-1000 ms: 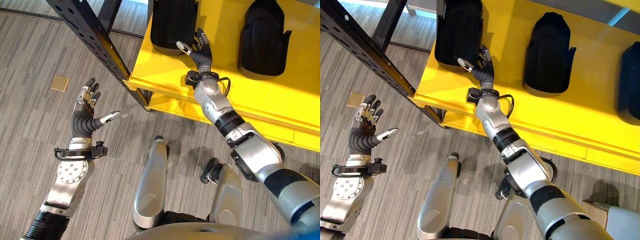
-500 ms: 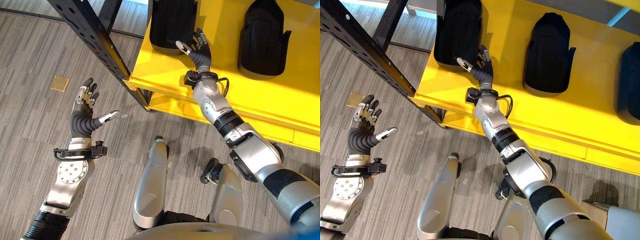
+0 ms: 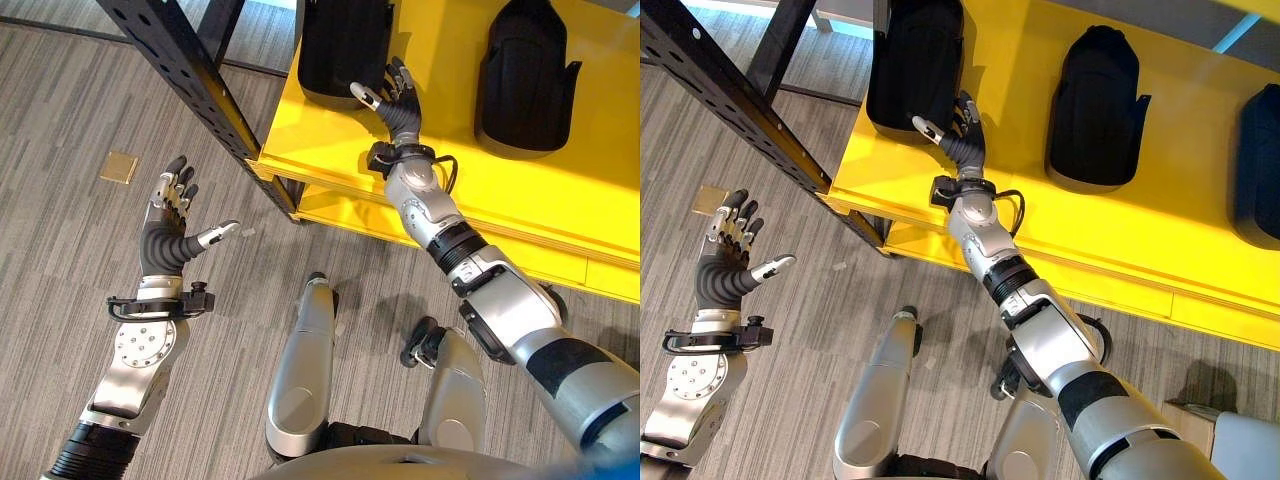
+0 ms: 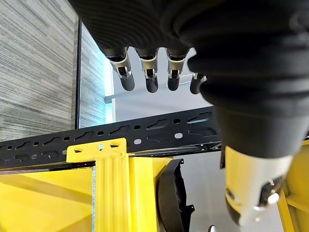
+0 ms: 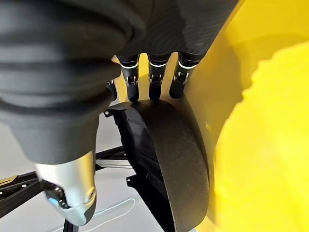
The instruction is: Move parts from the plastic box to the shelf.
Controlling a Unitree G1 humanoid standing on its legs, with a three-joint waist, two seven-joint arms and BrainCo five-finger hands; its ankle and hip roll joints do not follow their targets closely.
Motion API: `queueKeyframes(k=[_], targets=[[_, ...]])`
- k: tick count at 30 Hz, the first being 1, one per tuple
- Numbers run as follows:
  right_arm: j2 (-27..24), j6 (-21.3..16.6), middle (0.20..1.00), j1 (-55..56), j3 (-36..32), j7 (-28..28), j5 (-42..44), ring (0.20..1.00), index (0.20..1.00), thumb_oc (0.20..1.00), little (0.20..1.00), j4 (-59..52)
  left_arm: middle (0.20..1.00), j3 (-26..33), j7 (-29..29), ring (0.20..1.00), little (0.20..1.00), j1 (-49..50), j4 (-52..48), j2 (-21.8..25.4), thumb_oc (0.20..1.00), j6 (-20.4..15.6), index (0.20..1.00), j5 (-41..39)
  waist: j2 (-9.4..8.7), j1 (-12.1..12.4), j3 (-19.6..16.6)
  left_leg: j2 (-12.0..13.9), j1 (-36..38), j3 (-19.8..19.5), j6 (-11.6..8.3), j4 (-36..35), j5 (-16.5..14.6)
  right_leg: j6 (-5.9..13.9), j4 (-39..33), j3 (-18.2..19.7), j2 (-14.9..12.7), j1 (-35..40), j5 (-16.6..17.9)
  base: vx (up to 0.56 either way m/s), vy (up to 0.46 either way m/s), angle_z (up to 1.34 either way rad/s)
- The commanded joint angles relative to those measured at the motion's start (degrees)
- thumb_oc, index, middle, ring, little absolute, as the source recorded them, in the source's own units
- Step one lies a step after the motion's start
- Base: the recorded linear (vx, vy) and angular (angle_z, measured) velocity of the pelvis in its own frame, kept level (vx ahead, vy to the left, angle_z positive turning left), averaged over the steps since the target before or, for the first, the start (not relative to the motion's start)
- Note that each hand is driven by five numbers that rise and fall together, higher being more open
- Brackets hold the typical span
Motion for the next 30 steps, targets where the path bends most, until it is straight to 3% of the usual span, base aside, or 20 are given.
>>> queueKeyframes(k=[1, 30], targets=[[3.8, -0.9, 1.000, -3.0, -0.7, 1.0, 0.9, 1.000, 1.000, 1.000, 1.000, 1.5, 1.000, -0.4, 0.8, 1.000, 1.000, 1.3, -6.0, 3.3, 1.000, -4.3, 1.000, -0.7, 0.69, 1.2, -1.2, 0.1, -2.5, 3.8, 4.55, -4.2, 4.5, 1.20, -2.4, 4.7, 0.2, -0.6, 3.7, 0.00, 0.000, 0.00], [6.2, -1.0, 1.000, -3.1, -0.5, 1.4, 1.5, 1.000, 1.000, 1.000, 1.000, 2.8, 1.000, -0.2, 0.8, 1.000, 1.000, 1.0, -5.6, 3.5, 1.000, -4.3, 1.000, -1.0, 0.66, 1.8, -1.2, -0.1, -2.9, 3.5, 4.74, -4.2, 4.6, 1.35, -2.8, 4.1, 0.3, -0.3, 3.9, 0.00, 0.000, 0.00]])
